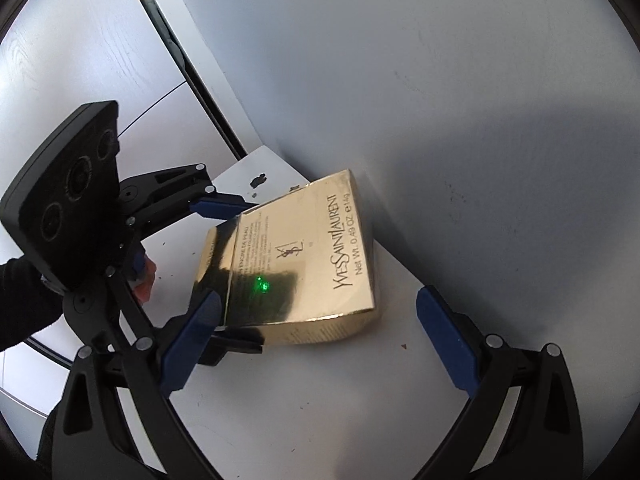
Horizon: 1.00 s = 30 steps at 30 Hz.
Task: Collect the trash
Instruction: 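Close the left tool on the gold box while the right tool clamps its side, then lift the gold box with both tools and carry it over the bin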
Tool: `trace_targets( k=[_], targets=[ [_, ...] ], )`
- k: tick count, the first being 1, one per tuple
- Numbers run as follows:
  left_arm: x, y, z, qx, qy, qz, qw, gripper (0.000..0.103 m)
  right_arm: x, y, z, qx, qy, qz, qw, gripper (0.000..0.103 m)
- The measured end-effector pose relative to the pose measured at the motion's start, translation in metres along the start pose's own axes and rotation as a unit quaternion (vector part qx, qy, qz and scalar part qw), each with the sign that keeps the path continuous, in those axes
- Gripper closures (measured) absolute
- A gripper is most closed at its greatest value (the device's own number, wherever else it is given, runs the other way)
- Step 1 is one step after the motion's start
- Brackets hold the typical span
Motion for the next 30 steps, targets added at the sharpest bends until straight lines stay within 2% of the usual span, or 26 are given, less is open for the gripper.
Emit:
trace_targets(
  k=[7, 13, 14, 15, 21, 30],
  targets=[
    [-0.012, -0.015, 0.000, 0.006, -0.007, -0.016, 0.9998, 0.019, 0.003, -0.007, 0.007, 0.055, 0.018, 0.039, 0.998, 0.008],
    [-0.021, -0.014, -0.001, 0.003, -0.022, -0.017, 0.9996, 0.019, 0.011, 0.004, 0.009, 0.049, 0.033, 0.042, 0.997, 0.008],
    [-0.022, -0.014, 0.000, 0.005, -0.022, -0.015, 0.9996, 0.019, 0.011, 0.006, 0.009, 0.048, 0.033, 0.040, 0.998, 0.009],
    [-0.023, -0.014, 0.001, 0.005, -0.021, -0.015, 0.9997, 0.019, 0.011, 0.008, 0.009, 0.049, 0.033, 0.045, 0.997, 0.018],
    [-0.039, -0.021, 0.009, 0.007, -0.016, -0.008, 0.9998, 0.019, 0.006, 0.018, 0.013, 0.050, 0.022, 0.047, 0.997, 0.028],
    [-0.082, -0.029, 0.014, 0.013, -0.021, 0.018, 0.9995, 0.019, -0.019, 0.047, 0.027, 0.030, 0.010, 0.069, 0.997, 0.031]
  ],
)
Point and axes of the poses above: each gripper's, at about its wrist camera, not at the fingertips, and x roughly the way its jaws point, y to its left, z to its top, the point moved 1 cm from there along x, roughly the way its jaws point, and after that the axes turned 14 degrees about -y, right-handed, at the moved point
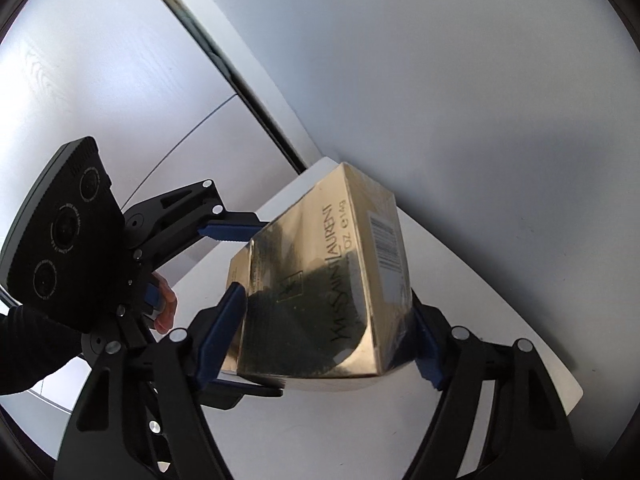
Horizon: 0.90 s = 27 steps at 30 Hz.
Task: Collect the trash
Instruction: 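Lift the gold box with both tools and carry it over the bin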
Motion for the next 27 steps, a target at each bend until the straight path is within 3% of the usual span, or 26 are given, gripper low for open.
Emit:
trace_targets(
  k=[9, 16, 27],
  targets=[
    [-0.053, -0.009, 0.016, 0.006, -0.005, 0.044, 0.9990, 0.019, -0.022, 0.051, 0.011, -0.036, -0.012, 0.033, 0.999, 0.031],
    [-0.111, -0.023, -0.003, 0.002, -0.014, 0.084, 0.9964, 0.019, -0.024, 0.105, 0.017, -0.067, -0.017, 0.061, 0.996, 0.031],
    [-0.165, -0.066, -0.004, -0.008, -0.015, 0.147, 0.9890, 0.019, -0.018, 0.189, 0.008, -0.114, -0.007, 0.107, 0.988, 0.031]
  ],
)
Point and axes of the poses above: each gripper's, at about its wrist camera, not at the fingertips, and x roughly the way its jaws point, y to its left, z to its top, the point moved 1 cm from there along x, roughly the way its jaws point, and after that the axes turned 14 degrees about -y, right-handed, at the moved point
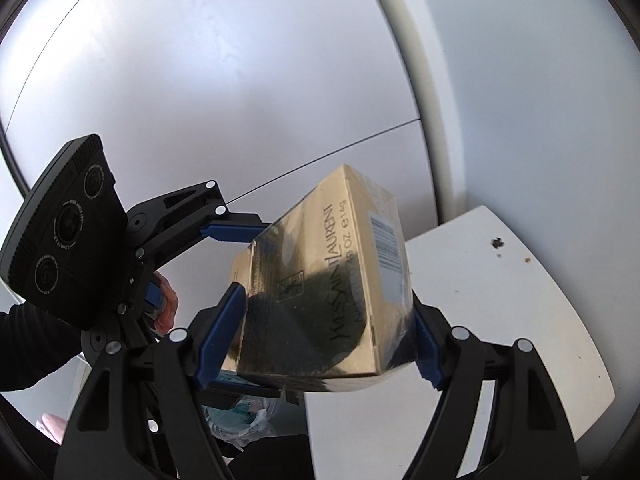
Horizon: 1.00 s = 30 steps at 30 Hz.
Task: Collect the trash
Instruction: 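Lift the gold box with both tools and carry it over the bin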
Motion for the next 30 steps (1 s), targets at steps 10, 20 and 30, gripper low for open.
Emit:
trace_targets(
  k=[10, 20, 30],
  targets=[
    [-0.088, 0.002, -0.024, -0.018, -0.001, 0.063, 0.9978, 0.018, 0.026, 0.076, -0.008, -0.037, 0.014, 0.056, 0.998, 0.031],
    [-0.164, -0.007, -0.069, -0.065, 0.018, 0.134, 0.9887, 0.018, 0.087, 0.142, -0.023, -0.067, 0.051, 0.120, 0.989, 0.031],
    [-0.230, -0.041, -0.122, -0.112, 0.048, 0.201, 0.9719, 0.018, 0.122, 0.202, -0.066, -0.088, 0.100, 0.194, 0.972, 0.031]
  ],
)
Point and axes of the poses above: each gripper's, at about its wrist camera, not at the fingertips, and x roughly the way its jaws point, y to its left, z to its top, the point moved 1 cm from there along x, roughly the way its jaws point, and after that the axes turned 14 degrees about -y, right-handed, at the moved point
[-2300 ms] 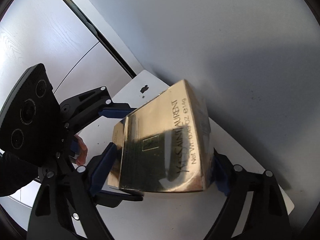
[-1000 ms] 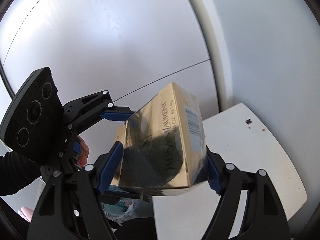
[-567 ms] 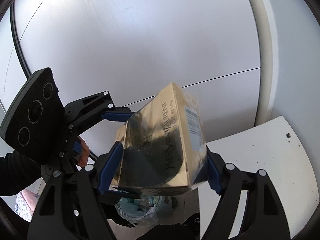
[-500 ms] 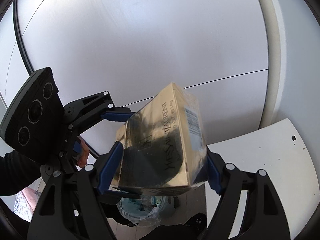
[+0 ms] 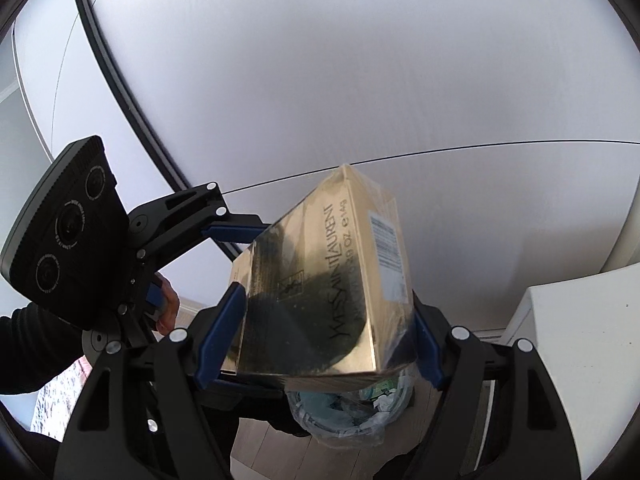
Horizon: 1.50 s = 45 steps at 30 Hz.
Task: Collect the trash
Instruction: 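Lift the gold box with both tools and carry it over the bin, then open both tools to drop the gold box into the bin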
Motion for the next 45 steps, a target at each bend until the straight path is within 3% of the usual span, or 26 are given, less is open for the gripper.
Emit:
trace_targets(
  k=[5, 12, 20, 29, 30, 32, 40, 45],
  targets=[
    [-0.010, 0.003, -0.052, -0.036, 0.024, 0.016, 0.9989, 0.018, 0.047, 0.009, -0.030, -0.006, 0.036, 0.019, 0.999, 0.031],
    [0.000, 0.003, -0.123, -0.083, 0.066, 0.012, 0.9943, 0.018, 0.104, 0.000, -0.081, 0.017, 0.095, 0.032, 0.995, 0.031],
    [0.023, 0.009, -0.170, -0.126, 0.086, 0.002, 0.9883, 0.018, 0.136, -0.018, -0.116, 0.027, 0.139, 0.036, 0.989, 0.031],
    [0.030, 0.031, -0.187, -0.155, 0.090, -0.011, 0.9838, 0.016, 0.157, -0.021, -0.137, 0.041, 0.163, 0.038, 0.985, 0.030],
    [0.030, 0.032, -0.185, -0.154, 0.092, -0.011, 0.9838, 0.009, 0.161, -0.016, -0.138, 0.037, 0.162, 0.035, 0.985, 0.022],
    [0.032, 0.030, -0.187, -0.145, 0.094, -0.009, 0.9849, 0.006, 0.160, -0.010, -0.139, 0.022, 0.157, 0.017, 0.987, 0.009],
    [0.038, 0.018, -0.196, -0.142, 0.111, -0.002, 0.9836, 0.006, 0.154, -0.019, -0.144, 0.001, 0.146, -0.042, 0.988, 0.007],
    [0.034, 0.011, -0.199, -0.154, 0.103, 0.031, 0.9823, 0.006, 0.142, -0.026, -0.142, 0.004, 0.137, -0.062, 0.989, 0.007]
  ],
)
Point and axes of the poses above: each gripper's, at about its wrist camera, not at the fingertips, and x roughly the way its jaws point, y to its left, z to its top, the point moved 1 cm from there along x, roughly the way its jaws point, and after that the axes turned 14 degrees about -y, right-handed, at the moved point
